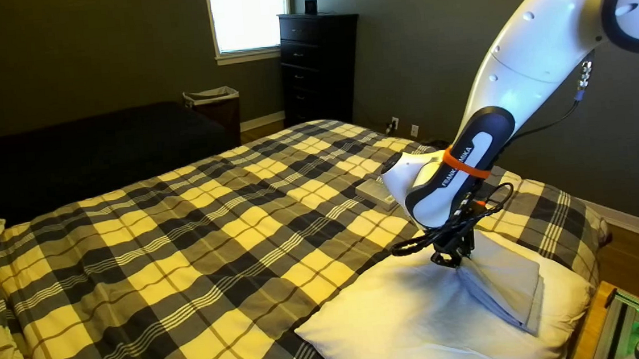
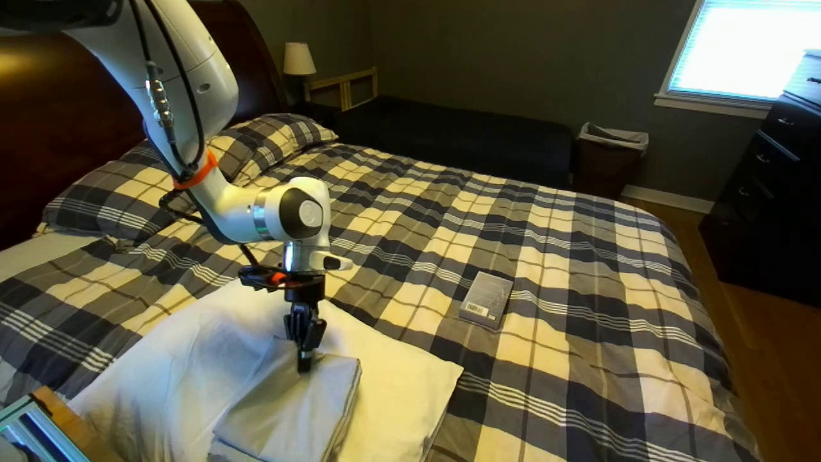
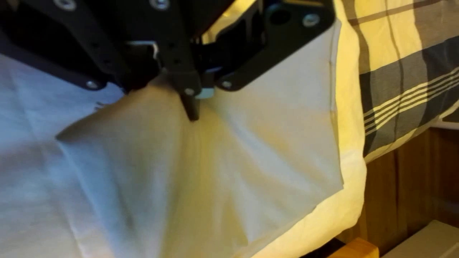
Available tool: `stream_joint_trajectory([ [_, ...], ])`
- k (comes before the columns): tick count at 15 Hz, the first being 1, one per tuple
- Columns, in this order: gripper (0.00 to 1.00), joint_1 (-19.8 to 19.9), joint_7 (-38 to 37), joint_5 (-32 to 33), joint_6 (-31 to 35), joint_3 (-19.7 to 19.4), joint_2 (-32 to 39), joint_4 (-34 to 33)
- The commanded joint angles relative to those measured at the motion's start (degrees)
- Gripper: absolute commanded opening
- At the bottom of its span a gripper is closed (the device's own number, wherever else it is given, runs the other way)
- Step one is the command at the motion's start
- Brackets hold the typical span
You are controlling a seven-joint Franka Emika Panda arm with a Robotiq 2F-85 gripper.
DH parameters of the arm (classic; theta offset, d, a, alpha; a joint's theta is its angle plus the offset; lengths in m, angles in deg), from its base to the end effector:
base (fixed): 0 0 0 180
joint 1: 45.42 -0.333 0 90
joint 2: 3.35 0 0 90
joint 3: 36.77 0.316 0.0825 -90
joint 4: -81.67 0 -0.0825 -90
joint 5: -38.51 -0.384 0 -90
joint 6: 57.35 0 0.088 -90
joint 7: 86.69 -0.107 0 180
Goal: Remove the blue cloth from the white pillow, put it on the bed and then cover it with the white pillow
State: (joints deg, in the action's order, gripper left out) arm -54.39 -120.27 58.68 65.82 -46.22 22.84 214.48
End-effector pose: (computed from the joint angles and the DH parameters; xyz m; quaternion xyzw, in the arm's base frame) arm 0.4406 -0.0263 0.1178 0.9299 -0.1460 -0.2494 0.2273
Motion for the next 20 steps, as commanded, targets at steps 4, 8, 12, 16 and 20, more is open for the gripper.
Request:
stream_joint_trajectory([
  [4, 0.04, -1.56, -12.2, 9.41, -3.99, -0.74, -10.32, 4.4],
  [8, 0.14, 1.01, -10.73, 8.19, -4.31, 1.52, -9.31, 2.59],
  [12, 0.14, 1.29, -10.68, 8.12, -4.28, 1.89, -8.85, 2.48],
  [16, 0.04, 2.05, -13.0, 9.93, -4.54, 0.45, -11.64, 4.39],
  [20, 0.04, 3.94, -17.41, 14.59, -6.19, -1.53, -15.37, 6.23],
])
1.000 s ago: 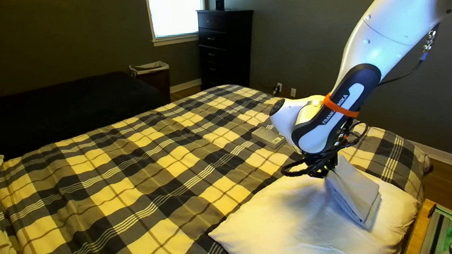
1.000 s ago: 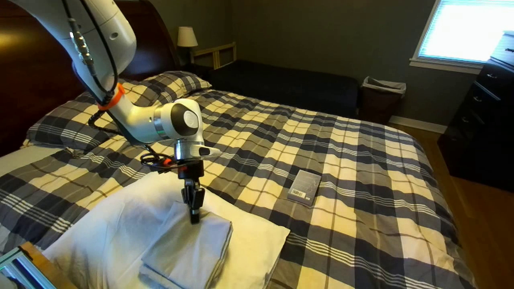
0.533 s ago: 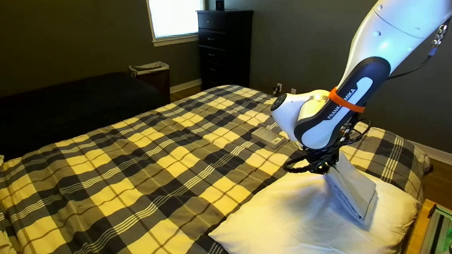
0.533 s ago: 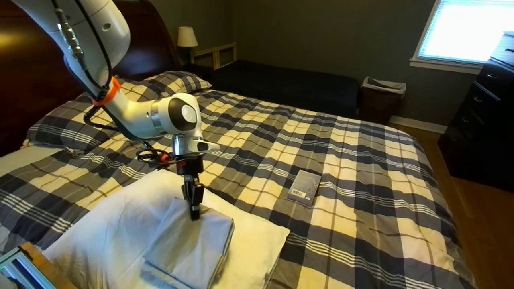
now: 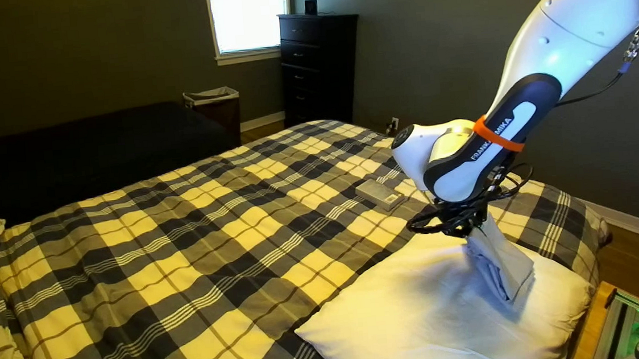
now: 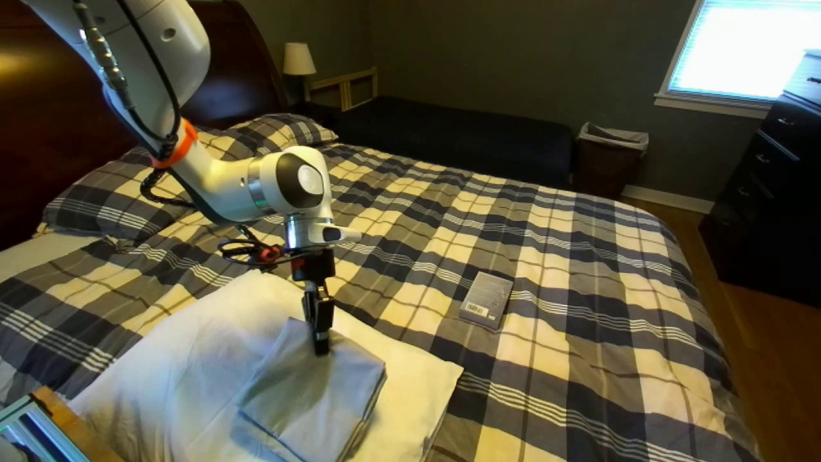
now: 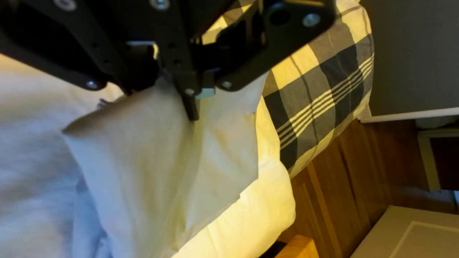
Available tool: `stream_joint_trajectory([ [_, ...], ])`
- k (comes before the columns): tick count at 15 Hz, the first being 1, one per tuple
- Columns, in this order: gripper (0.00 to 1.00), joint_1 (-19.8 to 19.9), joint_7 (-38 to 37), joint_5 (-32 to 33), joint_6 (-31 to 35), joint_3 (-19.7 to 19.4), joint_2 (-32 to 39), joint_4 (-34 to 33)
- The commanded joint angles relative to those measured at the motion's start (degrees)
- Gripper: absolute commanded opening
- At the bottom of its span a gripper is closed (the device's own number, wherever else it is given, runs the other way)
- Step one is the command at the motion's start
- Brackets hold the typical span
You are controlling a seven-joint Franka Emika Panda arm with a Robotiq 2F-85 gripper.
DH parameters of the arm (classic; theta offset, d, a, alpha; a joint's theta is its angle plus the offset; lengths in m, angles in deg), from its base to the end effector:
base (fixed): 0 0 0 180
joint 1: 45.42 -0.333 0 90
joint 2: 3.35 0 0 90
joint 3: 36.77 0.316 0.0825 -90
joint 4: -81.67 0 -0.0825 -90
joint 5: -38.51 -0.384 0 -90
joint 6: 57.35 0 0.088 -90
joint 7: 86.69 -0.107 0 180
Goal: Remove the blue cloth from the white pillow, put it on the bed and then cover it with the white pillow
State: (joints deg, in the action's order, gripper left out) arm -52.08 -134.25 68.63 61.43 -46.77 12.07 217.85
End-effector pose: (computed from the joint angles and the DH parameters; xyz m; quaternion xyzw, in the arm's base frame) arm 0.4391 -0.0556 0.1859 0.9099 -0.2331 -0.1769 0.2939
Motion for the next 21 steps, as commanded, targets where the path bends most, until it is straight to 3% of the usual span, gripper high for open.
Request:
stream_joint_trajectory([
  [1, 0.04, 2.4, -4.43, 5.87, -2.45, -1.26, -5.53, 3.22],
  [6, 0.04, 7.38, -8.36, 12.88, -7.38, -2.15, -10.85, 4.61],
  [15, 0.04, 14.84, -9.26, 18.44, -11.57, -1.8, -17.78, 5.51],
  [16, 0.14, 15.26, -8.34, 16.74, -10.46, -1.72, -14.69, 3.41],
  [20, 0.14, 15.45, -8.33, 16.92, -10.75, -1.41, -16.25, 3.97],
  [21, 0.04, 15.75, -7.82, 16.36, -10.33, -1.71, -16.06, 3.64],
])
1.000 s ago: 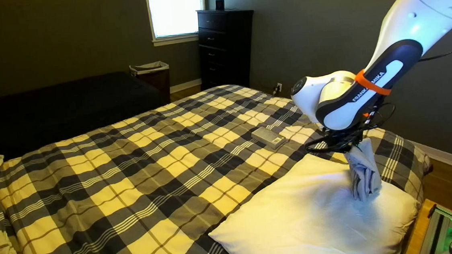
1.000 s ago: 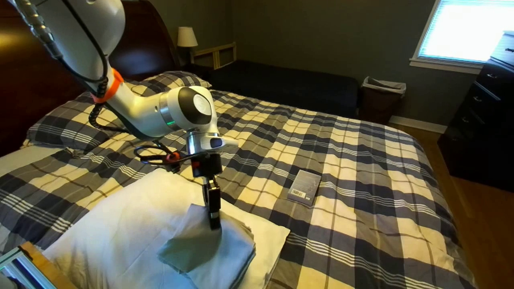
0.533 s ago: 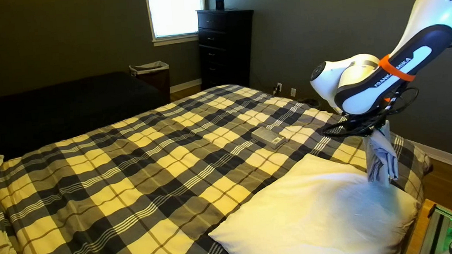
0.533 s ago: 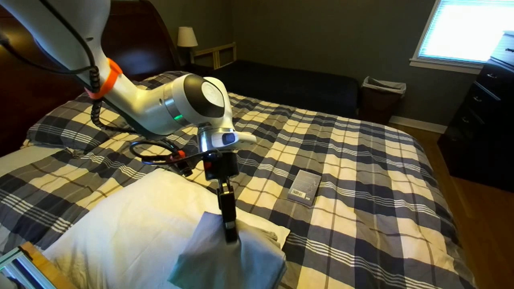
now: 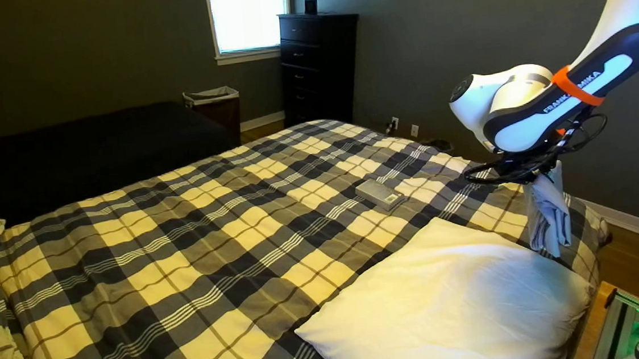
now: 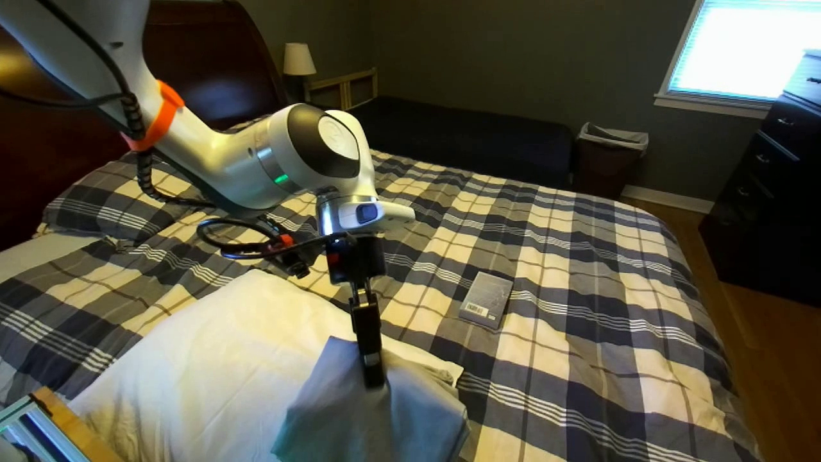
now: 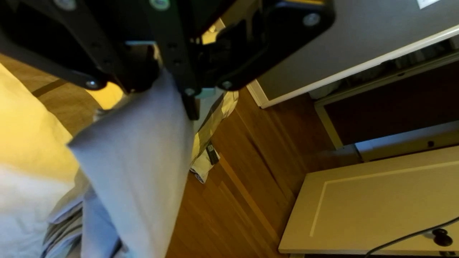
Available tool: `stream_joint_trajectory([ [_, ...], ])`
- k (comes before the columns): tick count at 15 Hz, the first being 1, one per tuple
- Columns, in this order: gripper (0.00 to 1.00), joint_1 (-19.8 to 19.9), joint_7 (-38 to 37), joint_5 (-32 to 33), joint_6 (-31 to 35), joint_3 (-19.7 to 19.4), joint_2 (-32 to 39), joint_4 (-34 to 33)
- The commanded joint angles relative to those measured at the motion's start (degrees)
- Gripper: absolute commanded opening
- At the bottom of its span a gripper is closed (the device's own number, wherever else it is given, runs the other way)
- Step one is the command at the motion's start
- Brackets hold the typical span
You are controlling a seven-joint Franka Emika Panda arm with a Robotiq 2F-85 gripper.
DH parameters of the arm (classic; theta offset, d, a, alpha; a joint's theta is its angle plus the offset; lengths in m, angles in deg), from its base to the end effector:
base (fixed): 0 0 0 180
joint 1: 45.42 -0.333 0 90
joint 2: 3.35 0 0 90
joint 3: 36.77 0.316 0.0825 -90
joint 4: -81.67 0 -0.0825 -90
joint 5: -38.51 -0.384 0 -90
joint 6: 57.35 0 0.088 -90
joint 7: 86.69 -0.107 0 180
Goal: Remove the blue cloth from the white pillow, put it on the bed and then cover it with the white pillow
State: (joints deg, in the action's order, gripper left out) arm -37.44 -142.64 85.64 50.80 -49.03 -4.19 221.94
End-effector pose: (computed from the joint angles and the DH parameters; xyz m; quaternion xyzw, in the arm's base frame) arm 0.3827 -0.1990 0.2901 0.8325 -0.3695 -0.1336 0.3906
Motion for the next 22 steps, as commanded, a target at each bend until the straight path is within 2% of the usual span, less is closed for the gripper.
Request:
stream_joint_trajectory([
  [1, 0.04, 1.87, -0.67, 0.1, 0.2, -0.15, 0.34, -1.34],
  [5, 0.04, 4.89, -0.57, 0.27, 0.75, -2.21, 0.44, -3.56],
  [12, 0.04, 9.91, 1.32, -0.95, 1.9, -6.32, 5.68, -10.21],
  [22, 0.04, 12.97, 3.14, -1.57, 8.24, -8.8, 19.64, -20.16],
])
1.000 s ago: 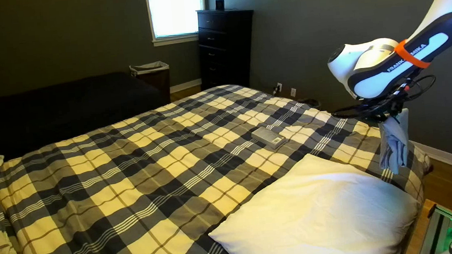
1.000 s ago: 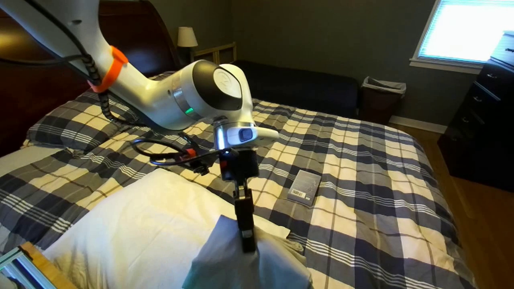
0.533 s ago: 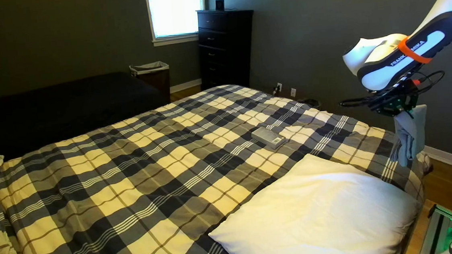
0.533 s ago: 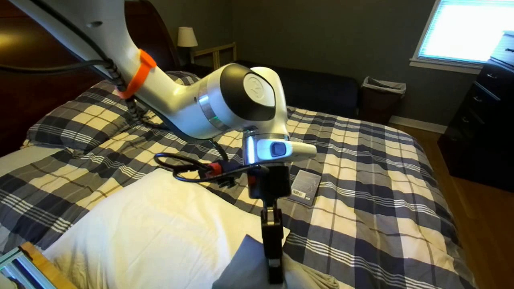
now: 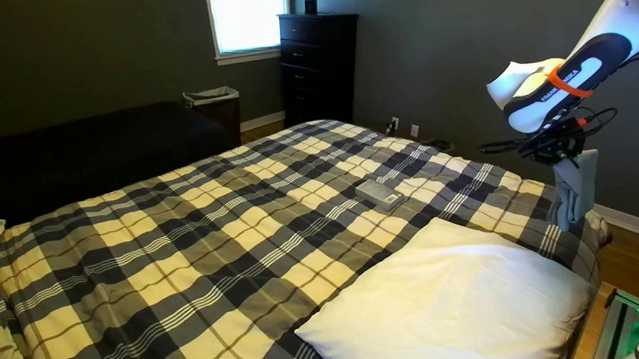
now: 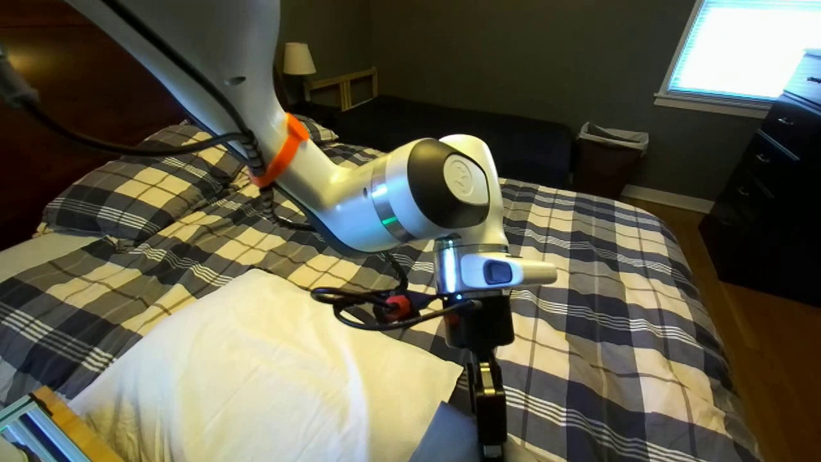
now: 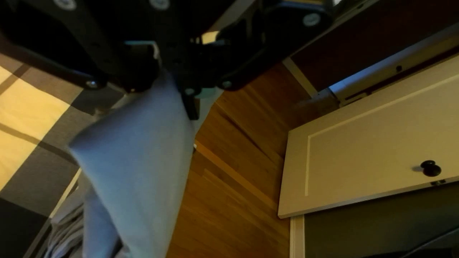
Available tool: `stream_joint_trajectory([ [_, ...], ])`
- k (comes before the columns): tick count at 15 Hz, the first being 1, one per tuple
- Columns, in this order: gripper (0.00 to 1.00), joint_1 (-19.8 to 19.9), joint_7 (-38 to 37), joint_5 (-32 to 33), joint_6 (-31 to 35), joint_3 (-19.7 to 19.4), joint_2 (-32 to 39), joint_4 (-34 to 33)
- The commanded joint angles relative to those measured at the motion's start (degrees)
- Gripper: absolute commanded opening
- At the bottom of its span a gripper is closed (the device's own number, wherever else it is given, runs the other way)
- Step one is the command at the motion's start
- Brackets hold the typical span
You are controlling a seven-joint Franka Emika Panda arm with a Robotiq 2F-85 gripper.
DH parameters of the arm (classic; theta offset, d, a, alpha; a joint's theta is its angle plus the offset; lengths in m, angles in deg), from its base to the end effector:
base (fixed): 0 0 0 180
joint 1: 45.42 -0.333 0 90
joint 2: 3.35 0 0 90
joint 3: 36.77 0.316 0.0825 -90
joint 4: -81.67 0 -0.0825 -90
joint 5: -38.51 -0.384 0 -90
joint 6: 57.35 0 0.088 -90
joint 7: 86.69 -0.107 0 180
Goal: Remove the blue cloth from the white pillow, put it on the bed and then cover it with the white pillow
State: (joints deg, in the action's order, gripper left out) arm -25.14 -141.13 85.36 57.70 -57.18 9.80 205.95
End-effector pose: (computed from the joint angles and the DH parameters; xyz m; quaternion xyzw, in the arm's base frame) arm 0.3727 -0.3770 0.2862 0.7679 -0.4996 -0.1351 0.3775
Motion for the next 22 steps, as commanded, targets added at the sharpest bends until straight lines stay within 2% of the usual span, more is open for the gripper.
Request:
stream_joint_trajectory([
  [1, 0.04, 0.68, 1.77, -1.34, 1.5, -0.66, 7.06, -5.16],
  [10, 0.04, 0.21, 2.23, -1.4, 2.19, -0.42, 17.36, -12.72],
  [22, 0.04, -2.43, 3.07, -0.95, 8.57, 0.57, 23.04, -12.77],
])
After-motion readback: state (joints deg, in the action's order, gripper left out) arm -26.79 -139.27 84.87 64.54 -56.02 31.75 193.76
